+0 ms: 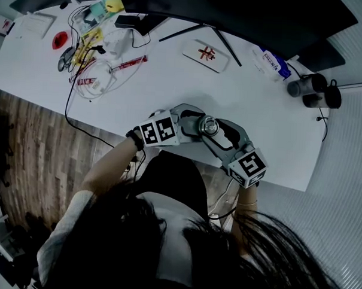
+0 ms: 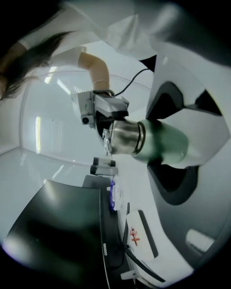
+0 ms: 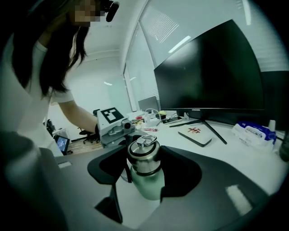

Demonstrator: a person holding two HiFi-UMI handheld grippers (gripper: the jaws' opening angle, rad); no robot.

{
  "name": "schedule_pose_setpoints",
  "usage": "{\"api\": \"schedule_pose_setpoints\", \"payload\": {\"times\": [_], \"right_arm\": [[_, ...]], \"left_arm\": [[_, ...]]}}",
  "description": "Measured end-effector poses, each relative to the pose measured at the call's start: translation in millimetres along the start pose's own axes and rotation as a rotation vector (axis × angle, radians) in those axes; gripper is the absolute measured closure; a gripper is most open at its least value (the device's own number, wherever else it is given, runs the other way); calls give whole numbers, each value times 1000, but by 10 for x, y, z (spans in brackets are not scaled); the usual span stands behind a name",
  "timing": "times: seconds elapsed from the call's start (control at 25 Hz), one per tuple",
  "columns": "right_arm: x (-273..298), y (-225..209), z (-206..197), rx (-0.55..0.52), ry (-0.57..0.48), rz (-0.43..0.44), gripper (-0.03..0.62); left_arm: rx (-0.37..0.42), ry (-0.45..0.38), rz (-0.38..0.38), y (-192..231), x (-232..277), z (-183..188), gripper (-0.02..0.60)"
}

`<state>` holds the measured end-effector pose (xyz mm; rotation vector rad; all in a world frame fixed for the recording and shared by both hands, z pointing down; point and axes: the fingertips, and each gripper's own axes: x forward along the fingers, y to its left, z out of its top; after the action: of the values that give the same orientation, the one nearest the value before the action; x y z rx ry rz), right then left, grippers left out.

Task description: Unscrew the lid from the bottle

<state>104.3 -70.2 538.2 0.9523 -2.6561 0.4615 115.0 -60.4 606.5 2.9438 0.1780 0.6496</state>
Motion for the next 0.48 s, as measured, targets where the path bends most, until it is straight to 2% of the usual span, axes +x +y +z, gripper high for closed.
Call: {"api": "schedule_pose_setpoints", "payload": {"times": [0.36,0.48], "right_arm": [[59,111,-16,-226,143,417,362],[82,131,-13,-255,195,493,362]], "left_arm": [[156,146,-315,-25,-35,-41,221],[198,162,-369,-26,-47,-42,221]]}}
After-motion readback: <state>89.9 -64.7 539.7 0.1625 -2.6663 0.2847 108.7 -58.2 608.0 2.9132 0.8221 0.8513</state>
